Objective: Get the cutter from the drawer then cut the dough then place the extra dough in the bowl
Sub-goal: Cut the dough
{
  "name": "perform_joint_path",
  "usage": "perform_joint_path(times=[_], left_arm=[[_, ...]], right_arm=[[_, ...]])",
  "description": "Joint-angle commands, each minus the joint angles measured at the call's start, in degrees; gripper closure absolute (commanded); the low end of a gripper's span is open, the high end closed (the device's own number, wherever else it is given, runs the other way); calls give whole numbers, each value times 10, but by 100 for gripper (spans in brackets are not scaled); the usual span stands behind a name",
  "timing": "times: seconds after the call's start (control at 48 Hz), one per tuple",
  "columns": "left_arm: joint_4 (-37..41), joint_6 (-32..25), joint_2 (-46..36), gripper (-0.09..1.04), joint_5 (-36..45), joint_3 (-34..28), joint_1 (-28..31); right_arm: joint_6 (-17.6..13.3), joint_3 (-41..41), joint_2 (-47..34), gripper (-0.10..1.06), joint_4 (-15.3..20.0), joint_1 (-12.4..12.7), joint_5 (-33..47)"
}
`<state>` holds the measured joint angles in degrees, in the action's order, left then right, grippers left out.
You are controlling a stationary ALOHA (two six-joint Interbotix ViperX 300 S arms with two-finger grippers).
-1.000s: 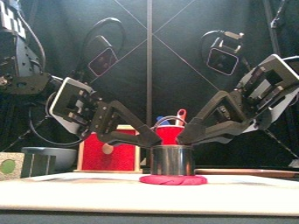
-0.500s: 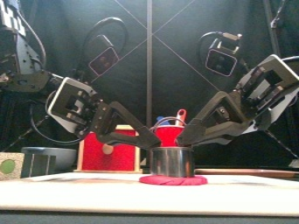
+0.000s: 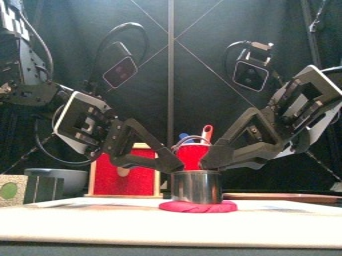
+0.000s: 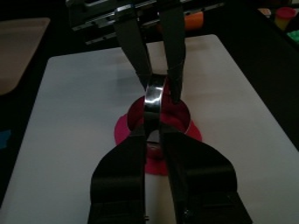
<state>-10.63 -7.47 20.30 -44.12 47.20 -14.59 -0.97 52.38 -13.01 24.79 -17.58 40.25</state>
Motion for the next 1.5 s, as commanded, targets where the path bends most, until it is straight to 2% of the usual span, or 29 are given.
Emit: perform_joint_path(times=[0.021, 0.292, 0.771, 1.5], left_arm=[[3, -1, 3, 52, 18, -1, -14], [3, -1, 5, 52, 31, -4, -14], [3, -1, 11, 53, 57, -10, -14], [-38, 3, 30, 53, 91, -6, -11]], right_arm=[[-6, -1, -12, 47, 5, 5, -28], [-6, 7, -12, 47, 17, 6, -62], [-5, 12, -15, 47, 20, 11, -71], [-4, -19, -19, 47, -13, 47, -103]])
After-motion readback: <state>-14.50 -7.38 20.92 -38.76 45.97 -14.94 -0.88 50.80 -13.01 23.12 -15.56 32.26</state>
